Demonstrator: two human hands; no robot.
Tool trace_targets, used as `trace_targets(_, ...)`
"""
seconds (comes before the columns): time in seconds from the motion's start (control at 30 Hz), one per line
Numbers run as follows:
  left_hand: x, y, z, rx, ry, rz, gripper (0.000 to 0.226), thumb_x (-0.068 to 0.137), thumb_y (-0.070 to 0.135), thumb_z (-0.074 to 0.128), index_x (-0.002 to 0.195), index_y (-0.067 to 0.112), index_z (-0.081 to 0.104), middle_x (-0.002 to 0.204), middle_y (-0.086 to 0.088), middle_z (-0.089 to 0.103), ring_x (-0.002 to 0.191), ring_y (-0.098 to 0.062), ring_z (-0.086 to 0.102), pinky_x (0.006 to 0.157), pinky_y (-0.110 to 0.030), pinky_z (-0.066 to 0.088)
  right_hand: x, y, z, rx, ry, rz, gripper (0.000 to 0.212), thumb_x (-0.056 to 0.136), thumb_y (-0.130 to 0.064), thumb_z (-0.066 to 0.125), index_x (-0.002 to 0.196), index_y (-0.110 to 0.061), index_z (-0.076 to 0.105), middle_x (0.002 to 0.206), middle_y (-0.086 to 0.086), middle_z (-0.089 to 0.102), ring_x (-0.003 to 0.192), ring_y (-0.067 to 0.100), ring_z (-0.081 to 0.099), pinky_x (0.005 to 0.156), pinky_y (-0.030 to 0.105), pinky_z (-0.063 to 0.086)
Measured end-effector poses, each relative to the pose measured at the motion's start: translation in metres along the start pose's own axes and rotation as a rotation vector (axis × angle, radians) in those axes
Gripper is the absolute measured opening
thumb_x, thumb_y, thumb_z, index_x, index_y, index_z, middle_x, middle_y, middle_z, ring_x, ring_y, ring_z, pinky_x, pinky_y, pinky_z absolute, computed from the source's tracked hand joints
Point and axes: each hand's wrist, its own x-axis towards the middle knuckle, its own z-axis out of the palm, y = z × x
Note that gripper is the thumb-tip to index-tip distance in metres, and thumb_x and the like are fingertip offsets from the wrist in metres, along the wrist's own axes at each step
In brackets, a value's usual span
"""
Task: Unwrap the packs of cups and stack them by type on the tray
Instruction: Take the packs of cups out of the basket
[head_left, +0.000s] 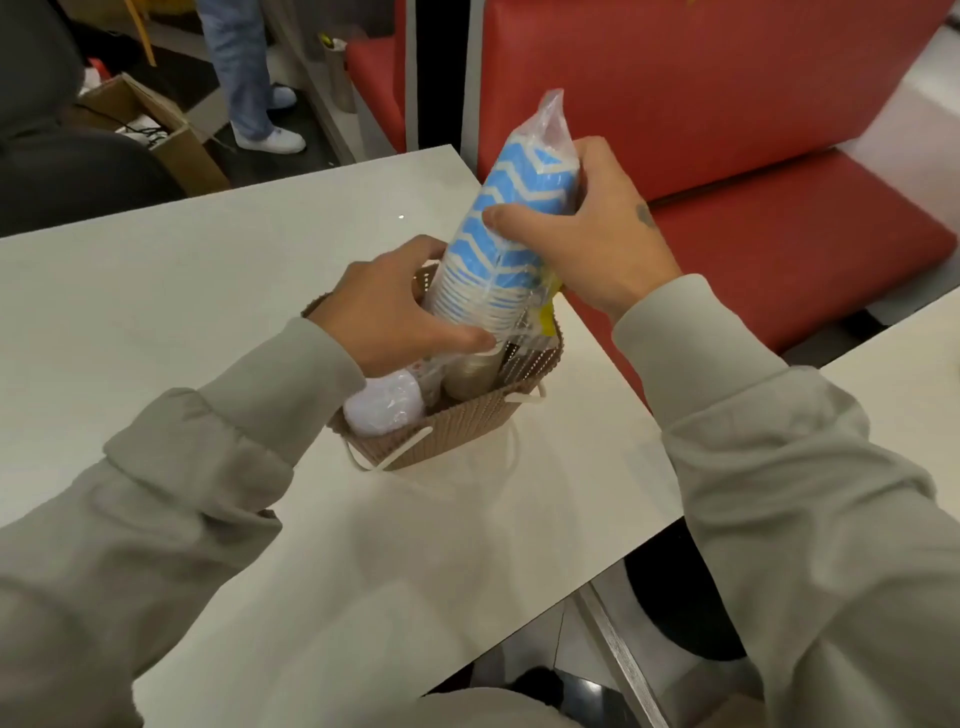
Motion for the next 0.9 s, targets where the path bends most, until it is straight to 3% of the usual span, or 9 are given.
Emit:
trace_targets(0.1,0.002,0.023,0.000,-0.013,-0.008,0.023,0.074,0.063,0.052,0.086,0.127,0.040,0.050,0.081,0.023,0.058,0.075,0.010,0.056,0.060,-0.008,0.037,-0.005,-0.001,-0.019,0.022,0.048,-0.018,0.051,0.076,-0.034,0.080,0.116,-0.016,0.054,0.102,-0.007,0.069,0.087,0.002,0.069,0.071,0.023,0.059)
trace_targets(0.23,0.003,0.057,0.014,0.004,-0.003,0.092,0.072,0.062,0.054,0.085,0.125,0.042,0.052,0.080,0.023,0.061,0.072,0.012,0.056,0.059,-0.007,0.037,-0.016,0.004,-0.055,0.017,0.121,-0.026,0.049,0.074,-0.036,0.080,0.113,-0.020,0.055,0.099,-0.008,0.070,0.086,0.002,0.069,0.075,0.027,0.060)
trace_targets(0.47,0.004,0.126,0.086,-0.002,-0.045,0.166,0.074,0.054,0.061,0.083,0.121,0.044,0.055,0.082,0.017,0.065,0.082,-0.006,0.065,0.071,-0.027,0.051,-0.057,0.040,-0.140,-0.028,0.223,0.021,0.047,0.077,-0.033,0.080,0.115,-0.020,0.056,0.098,-0.011,0.070,0.082,-0.006,0.067,0.066,0.014,0.054)
trace_targets(0.7,-0.001,0.180,0.203,0.017,-0.242,0.211,0.081,0.045,0.075,0.072,0.119,0.051,0.047,0.095,0.012,0.068,0.094,-0.019,0.063,0.084,-0.040,0.054,-0.114,0.123,-0.221,-0.113,0.295,0.165,0.049,0.076,-0.032,0.081,0.115,-0.024,0.053,0.096,-0.014,0.066,0.084,-0.005,0.063,0.065,0.007,0.049)
trace_targets(0.9,-0.012,0.210,0.286,0.059,-0.342,0.215,0.081,0.063,0.061,0.079,0.131,0.045,0.040,0.103,0.006,0.066,0.100,-0.025,0.060,0.086,-0.040,0.052,-0.154,0.182,-0.261,-0.164,0.309,0.223,0.058,0.076,-0.029,0.082,0.122,-0.027,0.047,0.098,-0.015,0.059,0.086,-0.001,0.061,0.062,0.006,0.047)
